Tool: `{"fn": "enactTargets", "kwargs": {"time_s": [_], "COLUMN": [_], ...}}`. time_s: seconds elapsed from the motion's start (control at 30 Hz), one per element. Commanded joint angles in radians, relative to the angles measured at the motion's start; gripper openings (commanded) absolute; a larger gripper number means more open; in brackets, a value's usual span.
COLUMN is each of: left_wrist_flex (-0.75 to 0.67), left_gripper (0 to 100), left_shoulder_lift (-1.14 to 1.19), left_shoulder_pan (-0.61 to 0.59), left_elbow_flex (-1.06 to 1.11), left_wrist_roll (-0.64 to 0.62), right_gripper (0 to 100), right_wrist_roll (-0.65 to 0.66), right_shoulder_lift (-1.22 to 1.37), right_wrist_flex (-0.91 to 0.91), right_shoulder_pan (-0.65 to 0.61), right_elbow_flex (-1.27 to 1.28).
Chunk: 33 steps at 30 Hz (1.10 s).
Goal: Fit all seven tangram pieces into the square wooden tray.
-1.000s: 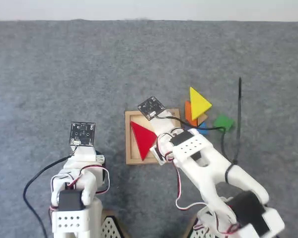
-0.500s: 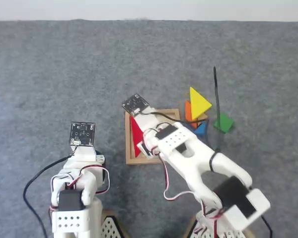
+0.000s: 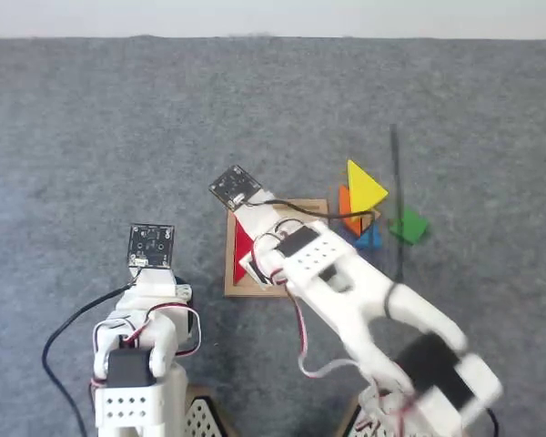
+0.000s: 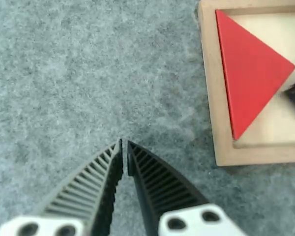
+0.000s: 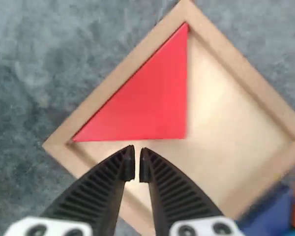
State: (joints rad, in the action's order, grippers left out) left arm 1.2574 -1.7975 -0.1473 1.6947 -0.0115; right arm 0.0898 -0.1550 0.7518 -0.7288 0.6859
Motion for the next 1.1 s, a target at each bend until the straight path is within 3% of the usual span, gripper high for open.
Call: {"fn": "enactTargets", "kwargs": {"time_s": [0.0,0.13,0.3,0.73,0.93,1.07], "left_wrist_flex": [-0.002,-0.002,-0.002,-0.002,-0.002,-0.002], "left_gripper": [2,2,2,2,2,2], "left_shoulder_lift": [-0.011,-0.011,-0.011,-0.011,-0.011,-0.011], "left_shoulder_pan": [0.006,0.006,0.006,0.006,0.008,0.006], "left_elbow_flex": [-0.012,-0.012,-0.012,-0.012,-0.012,-0.012], "left_wrist_roll": [0.003,0.003,0.003,0.003,0.003,0.003], "right_gripper": [2.8,2.8,11.0,21.8,25.5,25.5], "right_wrist_roll": [0.015,0.124,0.229,0.336,0.117,0.110], "right_shoulder_lift": [-0.286,-0.458,-0.367,0.228,0.351,0.360], "right_wrist_flex": [0.136,0.298,0.364,0.397,0.291,0.257], "right_shoulder_pan": [0.105,0.292,0.476,0.553,0.564,0.547], "right_elbow_flex": [-0.008,-0.044,-0.155,-0.600,-0.638,-0.657]}}
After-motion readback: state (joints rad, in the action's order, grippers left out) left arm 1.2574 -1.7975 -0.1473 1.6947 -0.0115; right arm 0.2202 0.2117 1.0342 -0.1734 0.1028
